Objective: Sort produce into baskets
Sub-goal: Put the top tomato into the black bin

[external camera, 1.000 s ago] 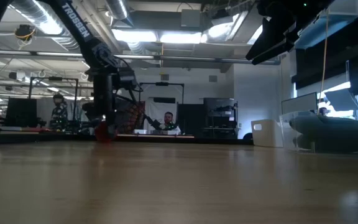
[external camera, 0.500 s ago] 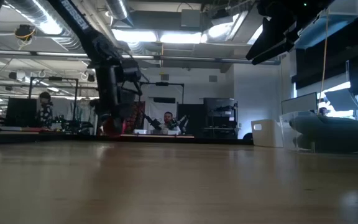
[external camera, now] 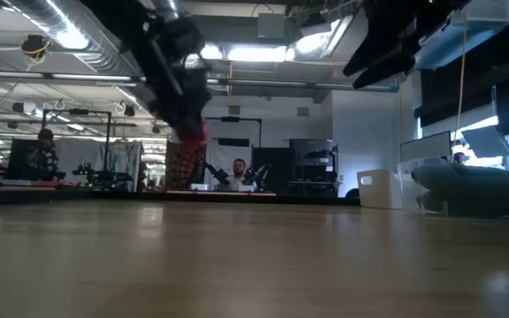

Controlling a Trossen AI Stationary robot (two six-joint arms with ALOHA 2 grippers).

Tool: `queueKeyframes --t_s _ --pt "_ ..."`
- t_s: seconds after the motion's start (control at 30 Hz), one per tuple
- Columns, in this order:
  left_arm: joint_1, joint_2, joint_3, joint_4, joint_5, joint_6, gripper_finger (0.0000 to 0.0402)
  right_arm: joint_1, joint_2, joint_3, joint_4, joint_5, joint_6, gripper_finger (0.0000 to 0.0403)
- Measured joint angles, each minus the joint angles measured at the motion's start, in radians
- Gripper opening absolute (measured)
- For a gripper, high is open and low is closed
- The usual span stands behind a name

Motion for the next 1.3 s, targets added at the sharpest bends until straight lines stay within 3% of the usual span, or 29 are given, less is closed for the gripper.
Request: queueKeyframes --t_s 0.23,0.6,0.97,1.3 --pt "-0.136 -0.06 0.0 0.061 0.118 -0.002 0.0307 0.0 0.025 0.0 0.04 0.013 -0.053 0.0368" --pt "-0.317 -0.058 0.0 0.206 0.329 -0.001 0.0307 0.022 0.155 0.0 0.333 -0.081 -0.354 0.0371" --pt "-0.396 -0.058 0.0 0.322 0.445 -0.143 0.0308 0.131 0.231 0.0 0.604 0.024 -0.738 0.0372" --pt "-0.451 -0.058 0.0 0.45 0.46 -0.27 0.0308 0.172 0.303 0.0 0.778 0.088 -0.999 0.0372"
